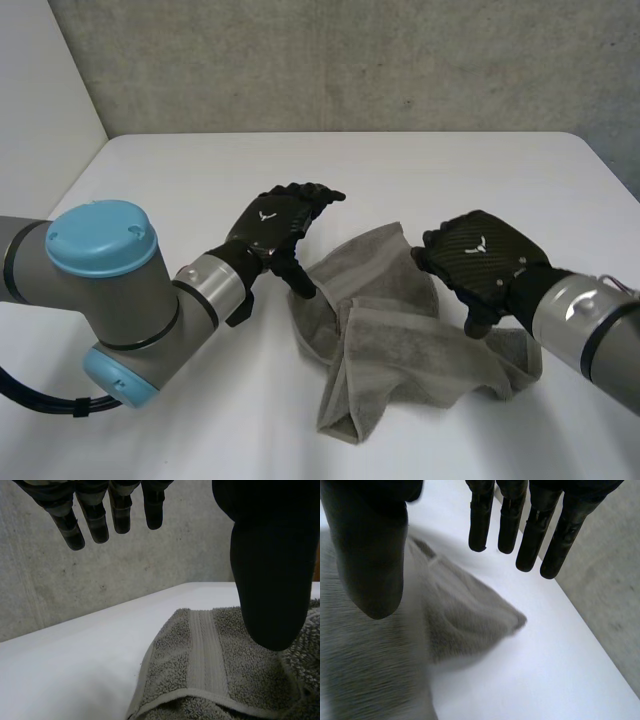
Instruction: Fold the towel.
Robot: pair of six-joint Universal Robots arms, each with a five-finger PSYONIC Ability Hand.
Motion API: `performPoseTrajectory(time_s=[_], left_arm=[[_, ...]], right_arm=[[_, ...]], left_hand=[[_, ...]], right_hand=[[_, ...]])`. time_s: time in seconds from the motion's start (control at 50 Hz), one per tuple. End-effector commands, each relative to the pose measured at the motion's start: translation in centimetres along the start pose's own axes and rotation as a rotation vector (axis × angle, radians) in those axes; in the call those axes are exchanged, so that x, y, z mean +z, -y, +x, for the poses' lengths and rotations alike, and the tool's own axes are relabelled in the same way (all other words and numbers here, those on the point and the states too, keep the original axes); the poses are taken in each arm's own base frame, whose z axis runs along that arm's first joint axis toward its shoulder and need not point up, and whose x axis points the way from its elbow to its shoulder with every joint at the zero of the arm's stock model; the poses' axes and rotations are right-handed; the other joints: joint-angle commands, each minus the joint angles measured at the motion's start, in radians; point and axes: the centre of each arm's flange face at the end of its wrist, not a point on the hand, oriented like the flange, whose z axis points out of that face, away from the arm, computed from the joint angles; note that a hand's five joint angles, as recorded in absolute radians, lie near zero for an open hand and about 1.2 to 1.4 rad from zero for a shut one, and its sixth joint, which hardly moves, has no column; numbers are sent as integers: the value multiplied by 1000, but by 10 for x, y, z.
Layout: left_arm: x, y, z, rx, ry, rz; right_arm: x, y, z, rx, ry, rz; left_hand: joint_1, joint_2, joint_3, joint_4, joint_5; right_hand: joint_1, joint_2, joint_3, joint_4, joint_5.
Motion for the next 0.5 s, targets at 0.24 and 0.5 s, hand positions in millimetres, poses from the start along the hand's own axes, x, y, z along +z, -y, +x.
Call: performPoseTrajectory(time_s=[0.24, 0.5], left_arm=[[7, -25, -5, 166, 2, -57], [7, -32, 3, 158, -81, -73]], right_arm=[[-11, -23, -34, 167, -76, 169], [4, -39, -61, 374, 122, 74]], left_hand=[[54, 56, 56, 56, 52], [181, 182, 182, 182, 178]], right_hand=[[-183, -206, -198, -199, -157], [-181, -204, -196, -196, -154]])
